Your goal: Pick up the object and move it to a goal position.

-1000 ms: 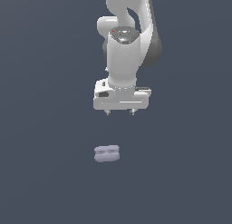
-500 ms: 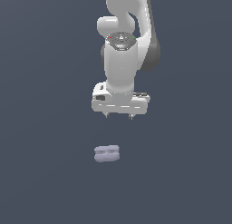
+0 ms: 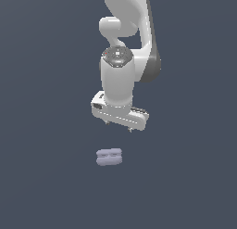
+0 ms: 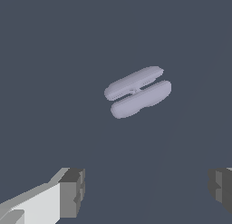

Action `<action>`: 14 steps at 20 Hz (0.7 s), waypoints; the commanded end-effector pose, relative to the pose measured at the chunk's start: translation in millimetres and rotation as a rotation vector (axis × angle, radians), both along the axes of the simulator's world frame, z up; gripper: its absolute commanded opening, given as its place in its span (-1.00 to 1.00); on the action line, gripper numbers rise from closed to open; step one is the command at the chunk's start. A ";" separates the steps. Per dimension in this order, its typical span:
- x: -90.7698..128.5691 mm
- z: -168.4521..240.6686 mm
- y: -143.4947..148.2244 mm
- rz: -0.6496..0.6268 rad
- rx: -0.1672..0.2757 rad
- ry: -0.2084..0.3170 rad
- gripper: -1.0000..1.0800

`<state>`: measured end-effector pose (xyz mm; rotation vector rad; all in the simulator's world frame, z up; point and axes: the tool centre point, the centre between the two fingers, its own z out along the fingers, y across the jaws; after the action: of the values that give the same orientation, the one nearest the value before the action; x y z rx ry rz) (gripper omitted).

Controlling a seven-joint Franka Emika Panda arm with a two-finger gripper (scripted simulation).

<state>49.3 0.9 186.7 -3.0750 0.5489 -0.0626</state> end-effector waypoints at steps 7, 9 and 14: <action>19.4 -21.8 -11.4 -0.260 0.014 0.015 0.92; 23.6 -27.0 -14.0 -0.320 0.016 0.018 0.92; 33.8 -40.5 -20.3 -0.469 0.020 0.026 0.92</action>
<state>80.0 -17.5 150.3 -2.8863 1.1799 -0.0252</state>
